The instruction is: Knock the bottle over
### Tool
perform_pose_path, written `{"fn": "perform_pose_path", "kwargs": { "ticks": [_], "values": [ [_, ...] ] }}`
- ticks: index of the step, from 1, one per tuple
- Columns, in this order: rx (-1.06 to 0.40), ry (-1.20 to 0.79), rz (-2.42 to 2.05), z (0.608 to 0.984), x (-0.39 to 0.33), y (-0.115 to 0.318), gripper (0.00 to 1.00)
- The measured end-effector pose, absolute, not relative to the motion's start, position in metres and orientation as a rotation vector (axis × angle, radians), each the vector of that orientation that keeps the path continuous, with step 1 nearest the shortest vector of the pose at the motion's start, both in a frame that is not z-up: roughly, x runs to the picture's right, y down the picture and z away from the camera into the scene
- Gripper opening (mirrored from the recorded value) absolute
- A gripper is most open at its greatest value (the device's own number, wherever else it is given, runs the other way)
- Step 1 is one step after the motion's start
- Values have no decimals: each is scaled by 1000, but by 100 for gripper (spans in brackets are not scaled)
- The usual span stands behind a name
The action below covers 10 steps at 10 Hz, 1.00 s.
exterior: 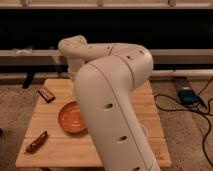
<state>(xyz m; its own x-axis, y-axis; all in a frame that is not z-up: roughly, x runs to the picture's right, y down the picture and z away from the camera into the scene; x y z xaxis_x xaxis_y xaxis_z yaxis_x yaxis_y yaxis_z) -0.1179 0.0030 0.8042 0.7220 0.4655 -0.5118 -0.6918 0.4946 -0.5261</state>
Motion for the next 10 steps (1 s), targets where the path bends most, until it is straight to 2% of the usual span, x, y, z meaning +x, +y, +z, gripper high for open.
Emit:
{"fn": "perform_pose_path", "kwargs": {
  "ticks": [5, 10],
  "values": [
    [-555, 347, 805, 803, -15, -28, 80],
    [-506, 391, 843, 798, 22, -34, 80]
  ]
}}
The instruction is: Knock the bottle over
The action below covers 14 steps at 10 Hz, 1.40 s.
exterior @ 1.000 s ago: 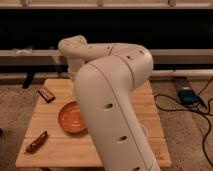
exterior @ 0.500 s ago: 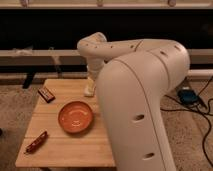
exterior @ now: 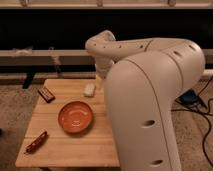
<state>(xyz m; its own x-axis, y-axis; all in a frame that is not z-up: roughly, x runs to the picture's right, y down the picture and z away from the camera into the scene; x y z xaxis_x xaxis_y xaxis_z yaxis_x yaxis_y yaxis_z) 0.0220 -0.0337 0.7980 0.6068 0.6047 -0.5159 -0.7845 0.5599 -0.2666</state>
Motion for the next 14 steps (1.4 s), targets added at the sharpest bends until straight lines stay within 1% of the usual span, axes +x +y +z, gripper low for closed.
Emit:
{"fn": "perform_pose_path", "kwargs": {
  "ticks": [7, 9, 14],
  "values": [
    [-566, 496, 937, 790, 74, 7, 80],
    [-620, 486, 952, 780, 53, 27, 80],
    [-685, 444, 963, 774, -3, 34, 80]
  ]
}}
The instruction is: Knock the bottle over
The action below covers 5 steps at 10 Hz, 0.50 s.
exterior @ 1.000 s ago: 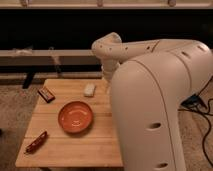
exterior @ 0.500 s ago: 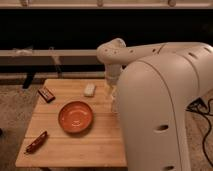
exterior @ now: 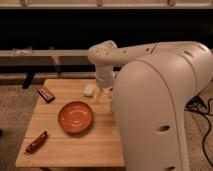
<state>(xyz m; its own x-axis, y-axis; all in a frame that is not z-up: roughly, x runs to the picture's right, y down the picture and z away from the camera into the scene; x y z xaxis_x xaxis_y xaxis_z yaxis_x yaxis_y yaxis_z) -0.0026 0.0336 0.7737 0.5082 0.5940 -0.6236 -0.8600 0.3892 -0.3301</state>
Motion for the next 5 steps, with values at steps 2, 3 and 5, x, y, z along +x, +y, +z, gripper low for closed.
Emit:
{"fn": "perform_pose_path", "kwargs": {
  "ticks": [2, 3, 5],
  "values": [
    [-711, 447, 961, 769, -20, 35, 80],
    [-712, 452, 960, 768, -23, 35, 80],
    [-721, 458, 956, 766, -26, 36, 80]
  ]
}}
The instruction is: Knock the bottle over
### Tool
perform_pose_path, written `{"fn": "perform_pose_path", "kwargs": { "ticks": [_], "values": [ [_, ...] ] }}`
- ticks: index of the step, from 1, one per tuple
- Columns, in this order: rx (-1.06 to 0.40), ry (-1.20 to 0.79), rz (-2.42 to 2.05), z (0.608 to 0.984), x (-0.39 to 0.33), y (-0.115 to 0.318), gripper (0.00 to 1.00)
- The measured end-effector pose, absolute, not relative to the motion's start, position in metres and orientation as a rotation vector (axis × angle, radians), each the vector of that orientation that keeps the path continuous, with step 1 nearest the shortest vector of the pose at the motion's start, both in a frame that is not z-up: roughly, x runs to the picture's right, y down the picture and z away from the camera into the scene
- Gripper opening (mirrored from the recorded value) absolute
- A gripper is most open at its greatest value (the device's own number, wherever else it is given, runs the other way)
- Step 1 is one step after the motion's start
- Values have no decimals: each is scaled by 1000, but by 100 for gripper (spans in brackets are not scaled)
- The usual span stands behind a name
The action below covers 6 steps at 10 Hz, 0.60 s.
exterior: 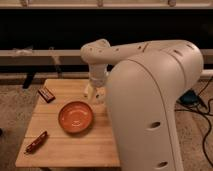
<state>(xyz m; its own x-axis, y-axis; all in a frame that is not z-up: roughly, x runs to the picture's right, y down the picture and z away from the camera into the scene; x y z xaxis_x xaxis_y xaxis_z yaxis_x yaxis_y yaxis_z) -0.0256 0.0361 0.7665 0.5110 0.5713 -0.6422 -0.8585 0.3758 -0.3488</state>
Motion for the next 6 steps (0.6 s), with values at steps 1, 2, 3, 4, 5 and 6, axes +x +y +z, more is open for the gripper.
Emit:
{"fn": "perform_pose_path", "kwargs": {
  "ticks": [1, 2, 3, 4, 5, 6],
  "values": [
    [-724, 458, 956, 767, -26, 37, 80],
    [-730, 457, 954, 767, -27, 38, 80],
    [-742, 450, 945, 769, -28, 41, 80],
    [-752, 444, 939, 770, -29, 44, 80],
    [-766, 423, 933, 774, -32, 45, 80],
    [-768, 421, 932, 774, -32, 45, 80]
  ]
}}
